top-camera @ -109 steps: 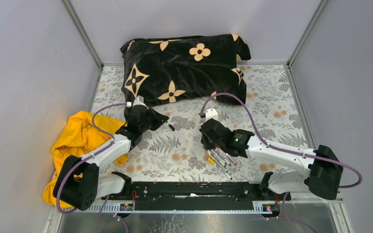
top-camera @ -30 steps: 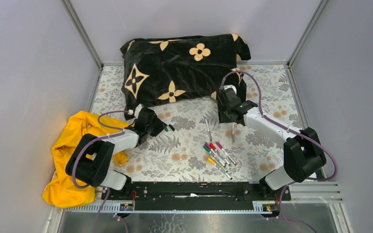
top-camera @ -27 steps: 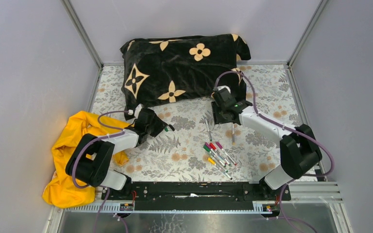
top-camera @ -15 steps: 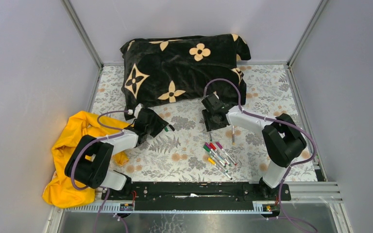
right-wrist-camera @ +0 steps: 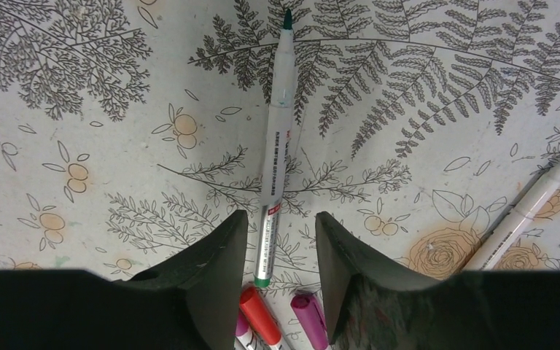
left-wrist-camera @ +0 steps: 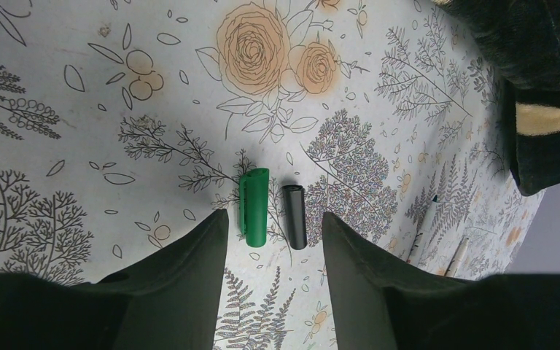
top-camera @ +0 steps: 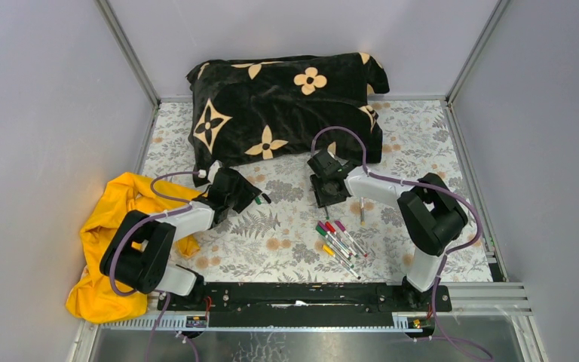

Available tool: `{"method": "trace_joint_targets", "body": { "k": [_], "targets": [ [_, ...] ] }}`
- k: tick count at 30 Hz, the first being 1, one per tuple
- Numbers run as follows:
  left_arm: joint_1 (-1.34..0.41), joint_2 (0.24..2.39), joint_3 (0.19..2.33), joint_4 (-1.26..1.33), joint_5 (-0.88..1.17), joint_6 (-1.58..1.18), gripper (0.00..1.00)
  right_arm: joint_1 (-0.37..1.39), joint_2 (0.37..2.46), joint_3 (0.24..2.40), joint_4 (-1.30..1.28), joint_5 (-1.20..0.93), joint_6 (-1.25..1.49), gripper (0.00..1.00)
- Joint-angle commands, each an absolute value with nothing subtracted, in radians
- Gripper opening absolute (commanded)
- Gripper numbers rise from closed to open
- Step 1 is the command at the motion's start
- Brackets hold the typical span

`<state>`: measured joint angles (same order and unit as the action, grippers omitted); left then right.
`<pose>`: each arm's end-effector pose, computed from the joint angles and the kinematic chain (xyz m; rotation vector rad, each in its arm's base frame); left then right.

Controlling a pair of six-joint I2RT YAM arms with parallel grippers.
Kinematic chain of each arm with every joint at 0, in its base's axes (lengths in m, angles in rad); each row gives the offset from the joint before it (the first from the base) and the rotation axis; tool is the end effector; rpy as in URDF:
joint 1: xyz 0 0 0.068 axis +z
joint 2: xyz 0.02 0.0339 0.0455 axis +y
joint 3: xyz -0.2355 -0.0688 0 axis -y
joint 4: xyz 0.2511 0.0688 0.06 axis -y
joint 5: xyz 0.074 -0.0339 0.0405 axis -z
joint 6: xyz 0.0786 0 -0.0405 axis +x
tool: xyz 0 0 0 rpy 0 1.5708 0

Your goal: Open the pen caps

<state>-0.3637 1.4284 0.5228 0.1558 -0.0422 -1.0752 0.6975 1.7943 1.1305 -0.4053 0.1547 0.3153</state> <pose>0.2819 -0.1038 0.0821 -0.8630 2.2588 -0.6551 0.2989 0.2347 0.1027 -0.4476 2.5880 0.1484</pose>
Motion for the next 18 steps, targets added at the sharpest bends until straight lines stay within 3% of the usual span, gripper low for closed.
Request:
{"method": "trace_joint_targets", "body": {
  "k": [1,9,18],
  "targets": [
    [-0.360,1.416,0.519,0.152,-0.054,-1.071,0.57,0.703,1.815,1.165,-0.386,0.144,0.319,0.45],
    [-0.360,1.419,0.517,0.154,-0.066,-1.074,0.57,0.703,1.841,1.159,-0.371,0.135,0.311,0.38],
    [-0.360,1.426,0.512,0.159,-0.071,-1.088,0.57,0.704,1.831,1.138,-0.369,0.147,0.310,0.15]
  ]
}}
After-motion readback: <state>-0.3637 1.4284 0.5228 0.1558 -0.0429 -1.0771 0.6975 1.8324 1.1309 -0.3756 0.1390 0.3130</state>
